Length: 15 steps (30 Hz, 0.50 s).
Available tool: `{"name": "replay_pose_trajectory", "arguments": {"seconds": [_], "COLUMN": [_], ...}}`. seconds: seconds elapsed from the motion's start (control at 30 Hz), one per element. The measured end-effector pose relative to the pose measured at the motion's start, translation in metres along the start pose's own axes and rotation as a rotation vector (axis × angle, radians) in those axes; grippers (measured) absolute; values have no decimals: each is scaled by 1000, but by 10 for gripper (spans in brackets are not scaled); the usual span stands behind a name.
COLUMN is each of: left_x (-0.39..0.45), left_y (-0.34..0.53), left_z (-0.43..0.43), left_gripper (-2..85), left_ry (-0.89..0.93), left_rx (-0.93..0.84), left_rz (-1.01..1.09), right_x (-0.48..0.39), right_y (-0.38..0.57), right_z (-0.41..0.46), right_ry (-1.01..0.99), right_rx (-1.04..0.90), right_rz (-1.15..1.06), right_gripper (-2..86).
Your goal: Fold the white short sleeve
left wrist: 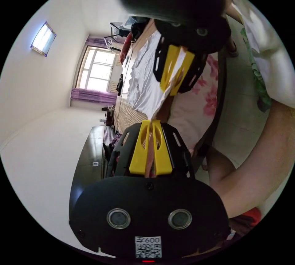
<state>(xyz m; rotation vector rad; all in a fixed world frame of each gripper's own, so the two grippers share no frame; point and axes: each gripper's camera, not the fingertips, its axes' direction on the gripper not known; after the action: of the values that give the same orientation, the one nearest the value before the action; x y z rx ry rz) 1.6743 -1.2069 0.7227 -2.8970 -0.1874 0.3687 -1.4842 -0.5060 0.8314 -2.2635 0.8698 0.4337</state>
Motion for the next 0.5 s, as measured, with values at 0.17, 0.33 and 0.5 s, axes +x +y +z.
{"name": "replay_pose_trajectory", "arguments": {"seconds": [0.17, 0.33, 0.5], "left_x": [54, 89, 119], "left_y": [4, 0, -8], "left_z": [25, 45, 72], "left_gripper": [19, 20, 19], "left_ry": [-24, -12, -31], "left_rx": [-16, -12, -53], "left_rz": [-49, -118, -189], "right_x": [9, 39, 70], "right_y": [34, 81, 125], "right_z": [-5, -26, -61], "right_ry": [73, 124, 113], "right_rx": [-198, -421, -575], "right_rz": [-29, 0, 11], "right_gripper": [-4, 1, 12]}}
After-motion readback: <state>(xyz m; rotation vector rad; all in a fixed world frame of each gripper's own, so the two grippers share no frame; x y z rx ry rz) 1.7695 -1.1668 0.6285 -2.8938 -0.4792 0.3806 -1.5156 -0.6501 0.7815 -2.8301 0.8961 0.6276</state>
